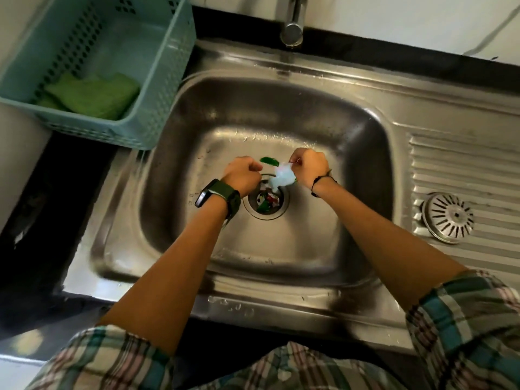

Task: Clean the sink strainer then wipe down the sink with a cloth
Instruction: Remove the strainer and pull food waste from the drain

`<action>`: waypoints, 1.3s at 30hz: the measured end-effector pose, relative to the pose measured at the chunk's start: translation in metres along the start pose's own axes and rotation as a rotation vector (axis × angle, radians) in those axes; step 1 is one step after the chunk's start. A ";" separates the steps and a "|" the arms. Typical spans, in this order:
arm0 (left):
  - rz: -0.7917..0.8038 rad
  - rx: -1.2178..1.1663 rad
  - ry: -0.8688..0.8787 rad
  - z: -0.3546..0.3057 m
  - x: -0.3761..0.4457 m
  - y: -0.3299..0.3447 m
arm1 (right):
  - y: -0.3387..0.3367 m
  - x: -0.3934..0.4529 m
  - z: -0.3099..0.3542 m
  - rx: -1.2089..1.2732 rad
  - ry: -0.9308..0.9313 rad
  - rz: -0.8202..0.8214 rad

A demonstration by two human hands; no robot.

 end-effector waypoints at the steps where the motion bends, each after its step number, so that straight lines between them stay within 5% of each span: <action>1: 0.006 -0.005 0.002 0.000 0.001 0.002 | -0.005 -0.004 0.000 0.050 -0.020 0.009; 5: 0.024 -0.052 0.005 -0.004 0.004 0.004 | -0.024 -0.017 0.013 0.259 -0.152 0.113; 11: 0.052 -0.472 -0.106 0.003 0.009 -0.007 | -0.030 -0.012 0.044 0.430 -0.310 0.144; 15: -0.066 -0.399 -0.132 0.013 0.013 -0.015 | -0.004 0.003 0.042 0.660 -0.069 0.093; 17: -0.141 -0.364 -0.167 0.021 0.017 -0.020 | 0.020 0.006 0.031 0.453 0.035 0.156; 20: -0.171 -0.389 -0.212 0.034 0.022 -0.022 | 0.056 -0.005 0.015 -0.251 -0.061 0.319; 23: -0.160 -0.417 -0.224 0.041 0.025 -0.024 | 0.074 -0.016 0.011 -0.411 -0.123 0.287; 32: -0.133 -0.413 -0.203 0.039 0.027 -0.029 | 0.090 -0.021 0.005 -0.447 -0.078 0.253; 36: -0.140 -0.400 -0.210 0.042 0.028 -0.025 | 0.073 -0.020 0.002 -0.289 0.009 0.206; 39: -0.153 -0.358 -0.220 0.042 0.027 -0.019 | 0.050 -0.015 0.001 0.051 0.098 0.165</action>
Point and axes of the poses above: each hand's wrist, its own x-axis towards the middle knuckle, its own y-axis out of the palm, z = x × y, the point moved 4 cm from there along x, towards the middle knuckle, and after that the axes turned 4 degrees about -x, right-handed, at the moved point
